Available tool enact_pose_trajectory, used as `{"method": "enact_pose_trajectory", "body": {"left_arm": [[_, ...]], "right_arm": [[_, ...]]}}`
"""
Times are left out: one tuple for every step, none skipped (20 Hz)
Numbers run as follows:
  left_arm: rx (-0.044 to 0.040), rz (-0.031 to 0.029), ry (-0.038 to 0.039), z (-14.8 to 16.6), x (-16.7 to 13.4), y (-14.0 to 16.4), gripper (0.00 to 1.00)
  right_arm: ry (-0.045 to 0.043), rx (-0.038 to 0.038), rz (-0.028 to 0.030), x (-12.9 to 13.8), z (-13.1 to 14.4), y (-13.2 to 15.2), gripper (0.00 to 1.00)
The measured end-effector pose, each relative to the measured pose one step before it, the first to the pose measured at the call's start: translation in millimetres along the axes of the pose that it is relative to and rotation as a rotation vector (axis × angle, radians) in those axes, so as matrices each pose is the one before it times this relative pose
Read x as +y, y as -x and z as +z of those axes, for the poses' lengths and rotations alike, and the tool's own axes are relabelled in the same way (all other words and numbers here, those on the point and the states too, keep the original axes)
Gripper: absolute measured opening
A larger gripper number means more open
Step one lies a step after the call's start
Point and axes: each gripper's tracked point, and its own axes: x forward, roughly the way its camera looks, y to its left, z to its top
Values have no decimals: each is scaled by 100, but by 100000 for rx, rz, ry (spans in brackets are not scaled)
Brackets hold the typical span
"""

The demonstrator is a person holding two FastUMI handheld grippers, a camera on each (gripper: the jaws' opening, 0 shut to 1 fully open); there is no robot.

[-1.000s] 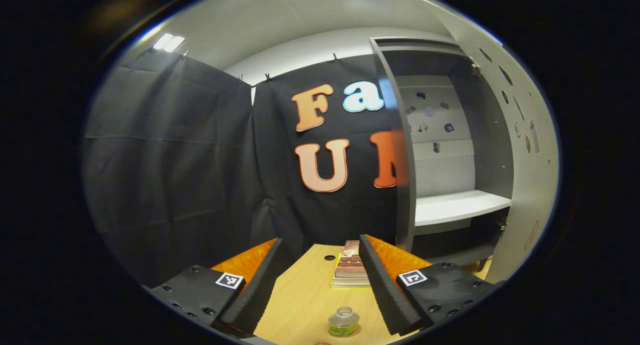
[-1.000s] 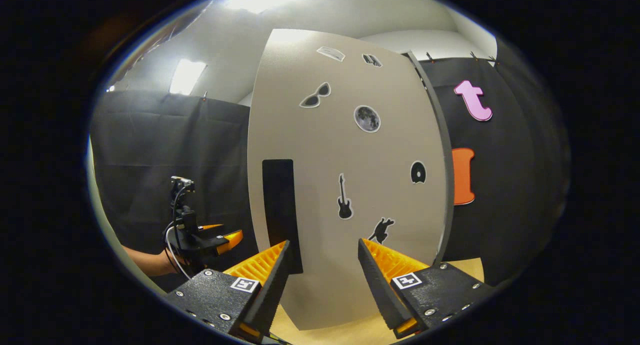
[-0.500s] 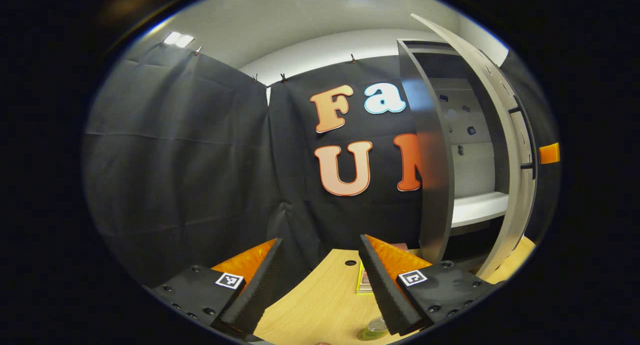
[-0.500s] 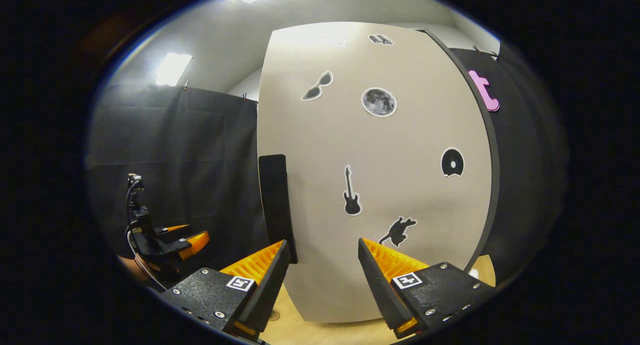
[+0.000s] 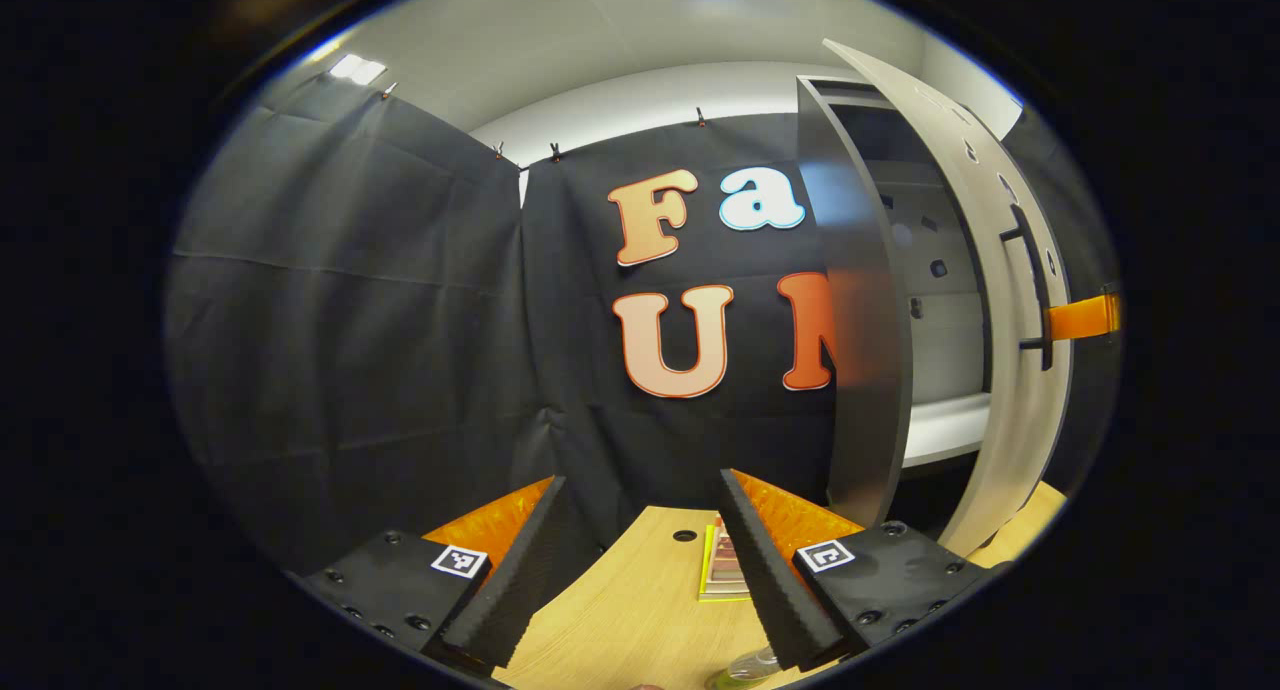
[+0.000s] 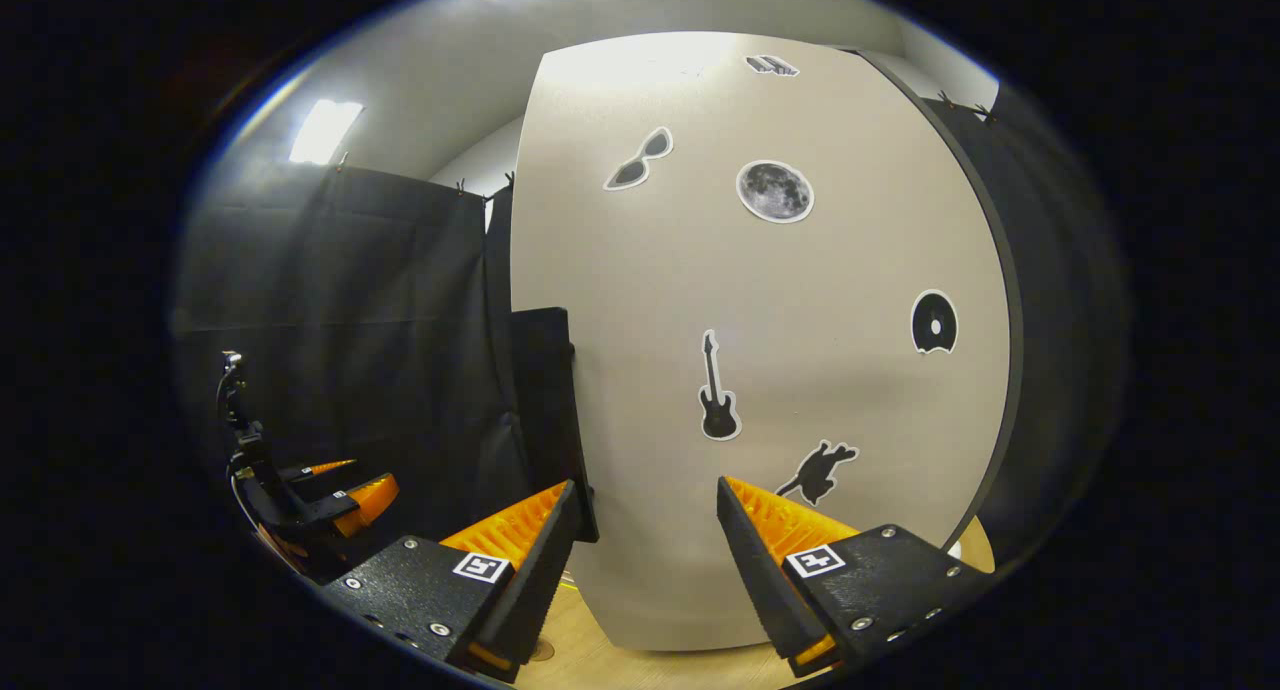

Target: Open the cabinet door with the right hand, grasp the bottle in the cabinet with the left hand and place it on the coaster, then close the cabinet door with the right hand.

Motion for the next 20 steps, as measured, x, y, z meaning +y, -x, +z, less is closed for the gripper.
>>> {"method": "enact_pose_trajectory", "body": {"left_arm": [[-71,-1335,317,199,-346,-240,98],[-188,-1268,109,117,-393,-287,98],[-172,-1072,-192,245,-167,-275,98],[-477,-1281,-291,204,-332,-295,98],[-192,-686,-452,244,-102,-270,98],[-339,-1156,-79,79,-149,-303,98],[16,-870,240,83,-298,-286,98],[88,-913,498,134,-105,-220,98],[475,-484,549,88,-182,-205,97],[-16,-577,534,142,-105,-260,98],[-4,-886,333,298,-300,-294,97],[-16,-753,-119,153,-168,-352,97],[-183,-949,50,377,-263,-294,97],[20,-1168,170,253,-308,-223,97],[-259,-702,58,280,-315,-61,97],[-482,-790,153,410,-326,-108,96],[-403,-366,53,362,-330,-50,96],[-554,-735,266,417,-232,21,96],[-513,-545,324,401,-360,-121,97],[-437,-597,394,423,-443,-101,96]], "right_arm": [[235,42,-2094,-35,-15,31,86],[405,-110,-2160,11,49,-41,86],[992,-143,-2133,81,72,-50,86],[611,-109,-2126,28,51,-80,85],[446,13,-2080,77,-52,-111,86],[240,67,-1898,34,-20,-92,86],[79,-135,-1724,32,69,-152,85],[-345,216,-1669,21,-114,-102,86],[-235,-97,-1565,67,37,-51,86],[80,-38,-1484,18,1,-99,86],[241,-206,-887,93,20,-75,86],[445,-62,90,308,-82,-75,86],[1081,74,349,386,-37,-190,86],[1705,-77,-103,296,44,-180,86],[2550,-216,-843,109,106,-144,86],[2436,-223,-957,28,75,-197,85],[1736,60,-776,94,-21,110,85],[427,-43,-742,20,9,-30,85],[-803,114,-962,-32,-90,35,86],[-1293,226,-491,15,-86,77,86]]}}
